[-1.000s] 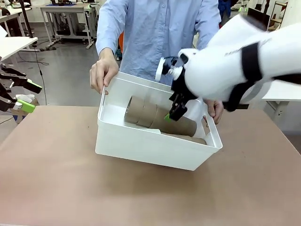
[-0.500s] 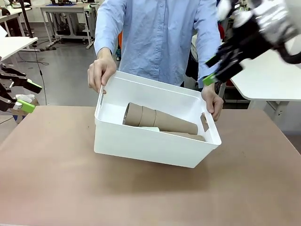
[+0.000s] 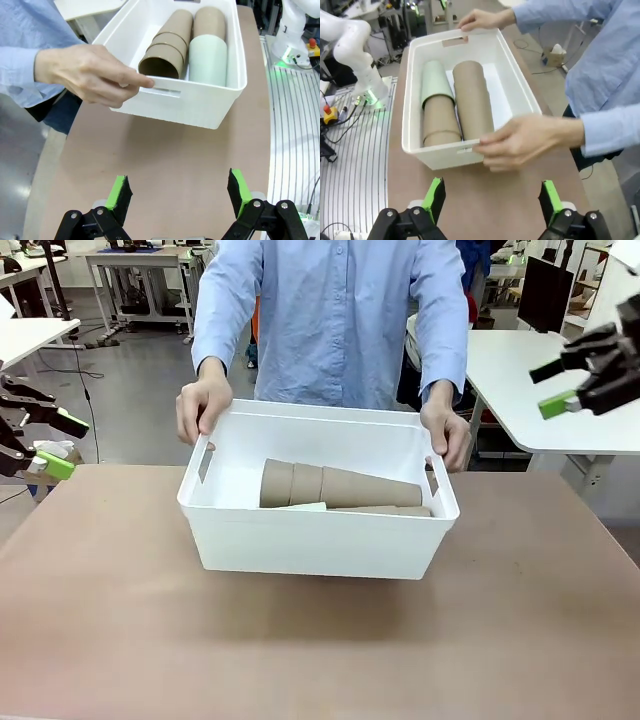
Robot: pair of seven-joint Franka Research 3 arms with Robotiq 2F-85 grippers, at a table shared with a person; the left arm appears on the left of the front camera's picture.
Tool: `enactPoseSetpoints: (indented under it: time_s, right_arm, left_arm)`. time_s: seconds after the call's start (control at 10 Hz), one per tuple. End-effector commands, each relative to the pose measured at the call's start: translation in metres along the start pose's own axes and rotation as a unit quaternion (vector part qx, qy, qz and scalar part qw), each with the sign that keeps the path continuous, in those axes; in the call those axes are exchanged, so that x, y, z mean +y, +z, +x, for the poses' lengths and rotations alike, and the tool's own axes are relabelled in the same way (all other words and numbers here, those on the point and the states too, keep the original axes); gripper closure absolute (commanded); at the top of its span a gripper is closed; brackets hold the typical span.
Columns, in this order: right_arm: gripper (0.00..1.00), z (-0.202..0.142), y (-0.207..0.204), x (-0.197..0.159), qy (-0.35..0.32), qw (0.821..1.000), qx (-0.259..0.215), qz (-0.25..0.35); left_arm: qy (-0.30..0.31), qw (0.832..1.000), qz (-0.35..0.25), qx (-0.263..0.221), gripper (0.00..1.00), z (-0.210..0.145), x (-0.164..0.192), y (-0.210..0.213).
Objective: Stack the cups and store them in the basket.
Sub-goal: Place the stack of Reusable plastic cups into the Pantry Basket.
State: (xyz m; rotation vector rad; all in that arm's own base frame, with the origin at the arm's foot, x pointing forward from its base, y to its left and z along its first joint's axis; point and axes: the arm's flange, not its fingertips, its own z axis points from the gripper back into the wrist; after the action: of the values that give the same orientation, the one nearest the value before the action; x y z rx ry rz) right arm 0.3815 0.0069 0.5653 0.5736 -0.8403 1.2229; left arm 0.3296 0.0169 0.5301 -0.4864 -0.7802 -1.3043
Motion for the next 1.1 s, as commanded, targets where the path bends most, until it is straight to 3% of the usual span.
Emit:
enactPoseSetpoints:
  time_s: [0.0, 0.2, 0.3, 1.0]
  right_arm:
    - [0.00, -0.018, -0.004, -0.008, 0.008, 1.000, -0.008, 0.020]
    - [0.00, -0.034, 0.006, -0.011, 0.009, 0.999, -0.032, 0.025]
    - [0.00, -0.024, 0.002, -0.005, -0.003, 1.000, 0.001, 0.015]
    - [0.00, -0.024, 0.002, -0.005, -0.003, 1.000, 0.001, 0.015]
  left_arm:
    - [0.004, 1.000, 0.002, -0.004, 0.00, 0.002, -0.001, -0.001]
    - [0.004, 1.000, 0.002, -0.004, 0.00, 0.002, -0.001, -0.001]
    - [0.004, 1.000, 0.002, -0.004, 0.00, 0.002, -0.001, -0.001]
    - [0.004, 1.000, 0.002, -0.004, 0.00, 0.002, -0.001, -0.001]
